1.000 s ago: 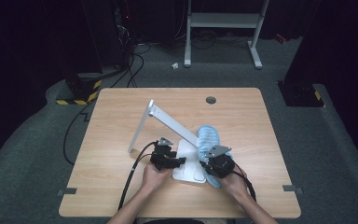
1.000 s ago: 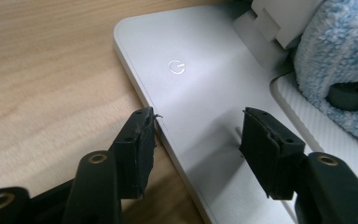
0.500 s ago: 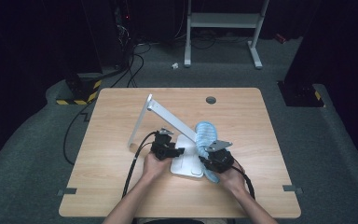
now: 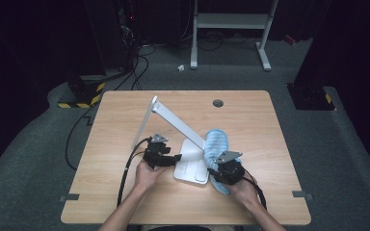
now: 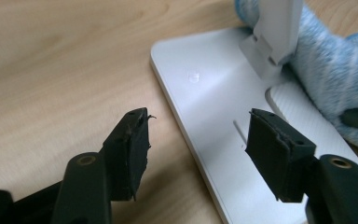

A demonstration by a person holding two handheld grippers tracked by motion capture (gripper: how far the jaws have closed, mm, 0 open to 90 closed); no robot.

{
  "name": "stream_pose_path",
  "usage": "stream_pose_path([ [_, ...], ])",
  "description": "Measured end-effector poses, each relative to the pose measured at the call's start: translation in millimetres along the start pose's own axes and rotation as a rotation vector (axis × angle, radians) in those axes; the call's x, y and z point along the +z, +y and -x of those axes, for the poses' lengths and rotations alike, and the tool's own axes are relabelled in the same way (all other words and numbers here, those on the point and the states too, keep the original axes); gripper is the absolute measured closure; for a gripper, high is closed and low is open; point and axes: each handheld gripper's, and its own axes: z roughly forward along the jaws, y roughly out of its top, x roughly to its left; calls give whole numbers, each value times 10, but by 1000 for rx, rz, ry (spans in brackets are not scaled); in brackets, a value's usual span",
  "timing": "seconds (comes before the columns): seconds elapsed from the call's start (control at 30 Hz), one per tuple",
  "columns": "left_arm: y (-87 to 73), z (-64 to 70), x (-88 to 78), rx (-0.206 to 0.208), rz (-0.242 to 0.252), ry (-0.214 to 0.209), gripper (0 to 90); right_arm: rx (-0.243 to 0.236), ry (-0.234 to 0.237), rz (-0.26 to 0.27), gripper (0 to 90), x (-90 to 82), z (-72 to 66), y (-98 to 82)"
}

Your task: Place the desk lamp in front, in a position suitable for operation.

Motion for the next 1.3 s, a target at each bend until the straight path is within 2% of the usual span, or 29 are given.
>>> stream_pose_path([
  [0.07, -107, 33, -41, 2, 6, -8, 395, -7, -5, 23, 646, -72, -21, 6],
  [0.1, -160, 64, -69, 11, 8, -9, 393, -2, -14, 37, 611, -106, -10, 12],
  [0.17, -269, 155, -138, 32, 14, -21, 385, 12, -44, 66, 487, -151, 43, 36],
  [0.27, -380, 254, -183, 59, 3, -7, 366, 59, -55, 91, 368, -167, 161, 87],
  [0.37, -455, 288, -143, 61, -18, 7, 366, 104, -59, 83, 326, -114, 247, 119],
  [0.47, -497, 300, -98, 66, -10, 9, 402, 139, -68, 83, 370, -42, 337, 126],
  [0.57, -512, 314, -30, 73, -15, 2, 458, 171, -38, 77, 563, 34, 417, 105],
  [0.6, -507, 308, -2, 62, -17, -28, 449, 171, -30, 73, 626, 52, 426, 102],
  [0.7, -475, 341, 32, 75, -15, -28, 477, 143, -22, 63, 721, 79, 441, 116],
  [0.8, -437, 360, 81, 79, -22, -21, 482, 108, 0, 83, 753, 16, 358, 151],
  [0.83, -425, 364, 101, 73, -21, -24, 481, 78, 10, 88, 757, -17, 290, 174],
  [0.9, -403, 376, 141, 74, -23, -24, 481, 44, 42, 82, 757, -41, 178, 210],
  [0.97, -380, 397, 177, 75, -29, -20, 472, 22, 83, 57, 752, 5, 80, 246],
  [1.03, -361, 396, 189, 74, -33, -23, 467, -3, 75, 26, 713, 66, 33, 278],
  [1.1, -350, 370, 178, 55, -16, -24, 465, 15, 44, 29, 565, 97, 66, 310],
  [1.13, -344, 355, 167, 47, -6, -17, 456, 33, 6, 42, 495, 92, 103, 324],
  [1.2, -315, 301, 144, 21, 20, 5, 472, 61, -21, 53, 397, 84, 170, 337],
  [1.27, -272, 248, 145, 7, 23, 6, 483, 89, -28, 39, 383, 114, 231, 324],
  [1.3, -248, 226, 158, -4, 27, 0, 486, 95, -24, 31, 406, 142, 246, 317],
])
